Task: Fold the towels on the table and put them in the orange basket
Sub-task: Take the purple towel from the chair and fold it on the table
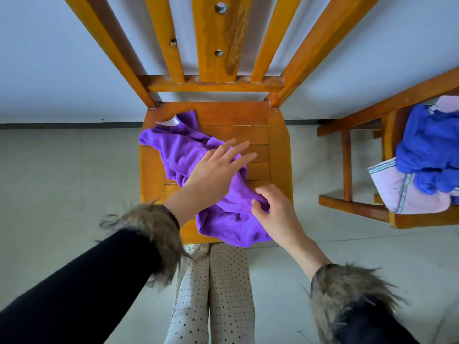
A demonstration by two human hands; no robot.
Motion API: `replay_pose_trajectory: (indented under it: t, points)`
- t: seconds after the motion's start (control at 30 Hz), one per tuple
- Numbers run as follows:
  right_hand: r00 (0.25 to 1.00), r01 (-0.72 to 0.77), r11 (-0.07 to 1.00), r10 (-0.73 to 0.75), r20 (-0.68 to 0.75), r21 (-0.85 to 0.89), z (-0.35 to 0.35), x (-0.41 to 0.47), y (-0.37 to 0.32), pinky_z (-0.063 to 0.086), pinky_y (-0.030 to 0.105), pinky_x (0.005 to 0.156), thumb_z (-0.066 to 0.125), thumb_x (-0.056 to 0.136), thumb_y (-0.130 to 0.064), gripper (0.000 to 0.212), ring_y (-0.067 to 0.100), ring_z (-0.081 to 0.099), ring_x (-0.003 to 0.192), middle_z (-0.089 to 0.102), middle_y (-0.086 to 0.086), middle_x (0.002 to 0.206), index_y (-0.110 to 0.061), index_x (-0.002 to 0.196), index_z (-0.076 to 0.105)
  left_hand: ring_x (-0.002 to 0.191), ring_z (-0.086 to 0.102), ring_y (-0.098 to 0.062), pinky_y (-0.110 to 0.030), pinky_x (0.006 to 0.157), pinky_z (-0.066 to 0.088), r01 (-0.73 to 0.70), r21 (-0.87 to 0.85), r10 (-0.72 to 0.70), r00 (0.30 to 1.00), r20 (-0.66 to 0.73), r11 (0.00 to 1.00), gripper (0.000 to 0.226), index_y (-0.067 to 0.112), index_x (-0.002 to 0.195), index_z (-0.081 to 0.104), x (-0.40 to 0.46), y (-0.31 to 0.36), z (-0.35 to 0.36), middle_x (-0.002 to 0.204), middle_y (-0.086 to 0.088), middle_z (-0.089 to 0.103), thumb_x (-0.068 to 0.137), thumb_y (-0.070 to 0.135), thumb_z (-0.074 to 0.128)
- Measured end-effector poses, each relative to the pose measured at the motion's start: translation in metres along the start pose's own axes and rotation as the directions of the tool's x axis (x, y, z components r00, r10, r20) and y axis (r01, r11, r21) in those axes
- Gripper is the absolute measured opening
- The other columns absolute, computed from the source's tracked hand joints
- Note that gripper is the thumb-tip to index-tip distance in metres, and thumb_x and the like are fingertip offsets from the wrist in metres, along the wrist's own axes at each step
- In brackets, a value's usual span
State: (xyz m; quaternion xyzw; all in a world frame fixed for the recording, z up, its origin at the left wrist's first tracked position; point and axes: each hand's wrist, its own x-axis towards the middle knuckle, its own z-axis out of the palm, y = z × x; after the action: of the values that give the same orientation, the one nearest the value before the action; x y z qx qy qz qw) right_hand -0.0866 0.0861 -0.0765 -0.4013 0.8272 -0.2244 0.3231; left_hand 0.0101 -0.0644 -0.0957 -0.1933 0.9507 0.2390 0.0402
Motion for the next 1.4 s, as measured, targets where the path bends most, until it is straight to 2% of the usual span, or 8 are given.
replay_pose_trajectory:
  t: [0.17, 0.33, 0.57, 0.7, 0.8, 1.07, 1.23, 1.4]
  points:
    - [0.975, 0.223, 0.965, -0.219, 0.042, -0.139, -0.026, -0.009, -0.007, 0.042, 0.025, 0.057, 0.064, 0.076, 0.006, 0.017, 0.025, 0.057, 0.065, 0.057, 0.015, 0.087, 0.000, 0.092, 0.066, 0.145, 0.005, -0.014, -0.036, 0.114, 0.004, -0.184, 0.105, 0.143, 0.938, 0.316, 0.977, 0.037, 0.032, 0.128, 0.049, 0.030, -0.001, 0.012, 0.147, 0.014, 0.036, 0.095, 0.018, 0.041]
    - [0.978, 0.207, 0.956, -0.200, 0.058, -0.208, -0.042, -0.014, 0.004, 0.055, 0.037, 0.063, 0.062, 0.082, -0.001, 0.014, 0.025, 0.060, 0.074, 0.057, 0.012, 0.096, -0.001, 0.096, 0.063, 0.133, 0.033, -0.009, -0.029, 0.104, 0.019, -0.169, 0.120, 0.129, 0.948, 0.291, 0.978, 0.018, 0.030, 0.106, 0.061, 0.014, -0.012, 0.010, 0.124, 0.015, 0.056, 0.092, 0.032, 0.050]
    - [0.949, 0.314, 0.923, -0.311, 0.052, -0.222, -0.044, -0.025, -0.003, 0.052, 0.030, 0.056, 0.067, 0.072, 0.004, 0.016, 0.021, 0.058, 0.069, 0.061, 0.008, 0.084, -0.003, 0.087, 0.064, 0.145, 0.009, -0.018, -0.035, 0.112, 0.019, -0.292, 0.157, 0.236, 0.924, 0.301, 0.944, 0.057, 0.036, 0.145, 0.022, 0.016, -0.004, 0.014, 0.157, 0.011, 0.011, 0.096, 0.020, 0.045]
    - [0.947, 0.320, 0.917, -0.312, 0.071, -0.236, -0.050, -0.031, -0.003, 0.050, 0.028, 0.060, 0.066, 0.073, 0.004, 0.016, 0.021, 0.058, 0.070, 0.062, 0.007, 0.085, -0.003, 0.088, 0.065, 0.141, 0.022, -0.016, -0.033, 0.110, 0.021, -0.291, 0.070, 0.236, 0.876, 0.421, 0.954, 0.024, 0.025, 0.116, 0.055, 0.017, 0.011, 0.021, 0.142, 0.006, 0.044, 0.093, 0.025, 0.050]
    - [0.961, 0.276, 0.924, -0.265, 0.077, -0.266, -0.058, -0.037, 0.000, 0.051, 0.032, 0.063, 0.064, 0.076, 0.002, 0.015, 0.024, 0.059, 0.071, 0.062, 0.008, 0.088, -0.004, 0.090, 0.064, 0.112, 0.051, -0.023, -0.029, 0.093, 0.032, -0.120, -0.036, 0.124, 0.923, 0.364, 0.992, 0.015, 0.017, 0.102, 0.057, 0.004, 0.012, 0.009, 0.110, -0.001, 0.062, 0.091, 0.027, 0.055]
    - [0.975, 0.218, 0.949, -0.223, 0.002, -0.229, -0.089, -0.047, -0.055, 0.042, 0.024, 0.068, 0.059, 0.083, -0.002, 0.015, 0.021, 0.058, 0.078, 0.060, 0.005, 0.097, -0.006, 0.097, 0.061, 0.084, 0.059, -0.026, -0.038, 0.074, 0.048, 0.291, -0.349, -0.269, 0.957, 0.111, 0.891, 0.008, 0.011, 0.092, 0.060, -0.065, 0.033, -0.100, 0.089, -0.002, 0.065, 0.088, 0.018, 0.061]
    - [0.942, 0.335, 0.925, -0.336, 0.025, -0.179, -0.114, -0.044, -0.120, 0.036, 0.021, 0.067, 0.059, 0.084, -0.007, 0.015, 0.018, 0.057, 0.083, 0.057, -0.001, 0.101, -0.013, 0.098, 0.058, 0.063, 0.047, -0.005, -0.016, 0.060, 0.033, 0.381, -0.464, -0.496, 0.854, -0.154, 0.800, 0.005, 0.013, 0.082, 0.063, -0.124, 0.053, -0.169, 0.064, 0.023, 0.053, 0.082, 0.011, 0.068]
    - [0.831, 0.554, 0.811, -0.524, 0.185, -0.190, -0.132, -0.048, -0.195, 0.034, 0.021, 0.068, 0.055, 0.085, -0.009, 0.013, 0.019, 0.056, 0.087, 0.054, -0.003, 0.101, -0.014, 0.096, 0.057, 0.063, 0.048, -0.003, -0.018, 0.064, 0.039, 0.439, -0.473, -0.603, 0.746, -0.281, 0.764, 0.006, 0.016, 0.080, 0.063, -0.188, 0.075, -0.230, 0.068, 0.011, 0.060, 0.082, 0.012, 0.068]
